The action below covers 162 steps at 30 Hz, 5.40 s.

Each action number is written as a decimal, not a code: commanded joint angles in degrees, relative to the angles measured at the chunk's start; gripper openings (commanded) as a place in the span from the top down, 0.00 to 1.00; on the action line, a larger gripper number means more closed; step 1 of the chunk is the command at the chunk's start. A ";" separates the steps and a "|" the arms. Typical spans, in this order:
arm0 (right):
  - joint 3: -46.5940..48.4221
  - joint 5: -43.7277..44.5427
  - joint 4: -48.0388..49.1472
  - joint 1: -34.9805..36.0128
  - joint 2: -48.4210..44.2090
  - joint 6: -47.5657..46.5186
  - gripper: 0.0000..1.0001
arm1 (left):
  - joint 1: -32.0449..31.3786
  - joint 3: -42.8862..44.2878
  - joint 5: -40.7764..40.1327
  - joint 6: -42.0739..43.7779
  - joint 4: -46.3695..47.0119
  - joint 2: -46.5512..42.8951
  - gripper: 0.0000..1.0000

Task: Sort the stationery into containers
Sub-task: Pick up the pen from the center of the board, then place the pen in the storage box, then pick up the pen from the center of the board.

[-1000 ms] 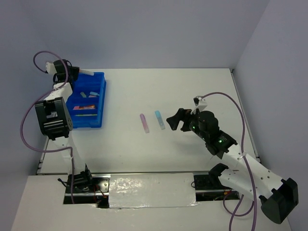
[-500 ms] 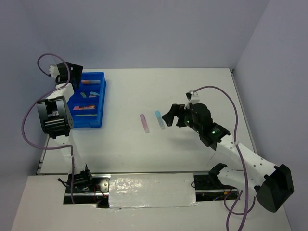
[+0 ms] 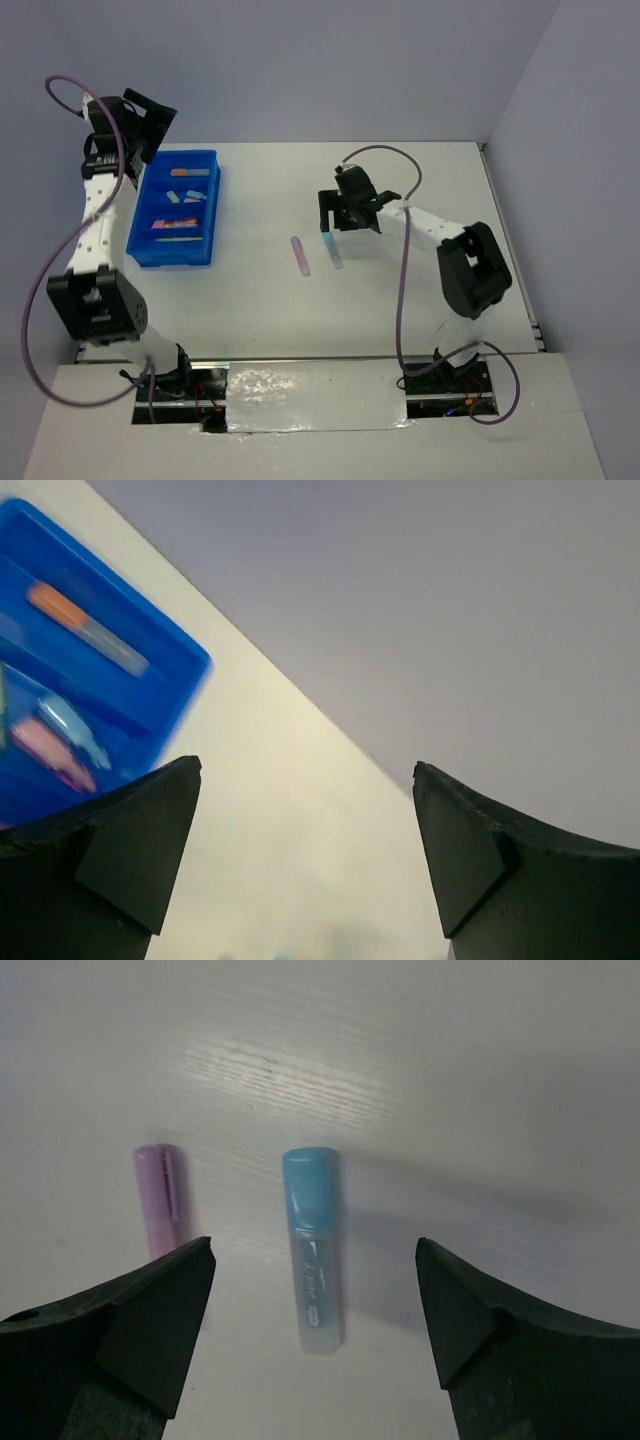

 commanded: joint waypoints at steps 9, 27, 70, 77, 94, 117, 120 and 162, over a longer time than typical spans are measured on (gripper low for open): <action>0.99 4.79 -7.26 6.21 8.29 -2.94 0.20 | -5.31 -28.41 4.32 13.89 -8.43 -28.62 0.01; -8.14 4.88 -0.97 7.45 3.40 3.65 1.00 | -16.19 -36.94 16.79 15.92 1.30 -30.74 0.01; -20.46 0.84 9.26 3.76 -33.01 9.46 0.31 | -2.87 -29.82 4.41 -7.35 12.01 -8.51 1.00; -21.51 -3.63 8.99 3.67 -32.22 8.05 0.31 | 4.61 -21.14 1.85 -18.35 24.87 8.86 0.98; -20.55 -10.06 9.43 3.76 -24.22 5.68 0.31 | 6.99 -2.84 1.07 -19.67 25.05 25.42 0.53; 20.92 8.65 -16.84 15.62 17.42 0.40 0.36 | 2.09 -17.64 21.73 -5.28 17.14 -10.85 0.01; 20.77 9.19 -17.64 16.15 19.37 1.72 0.37 | -0.03 -27.75 19.97 -3.68 17.75 -21.92 0.01; -23.63 -40.21 49.25 8.42 -24.05 14.29 1.00 | -32.47 -39.31 43.95 15.05 30.31 -28.19 0.61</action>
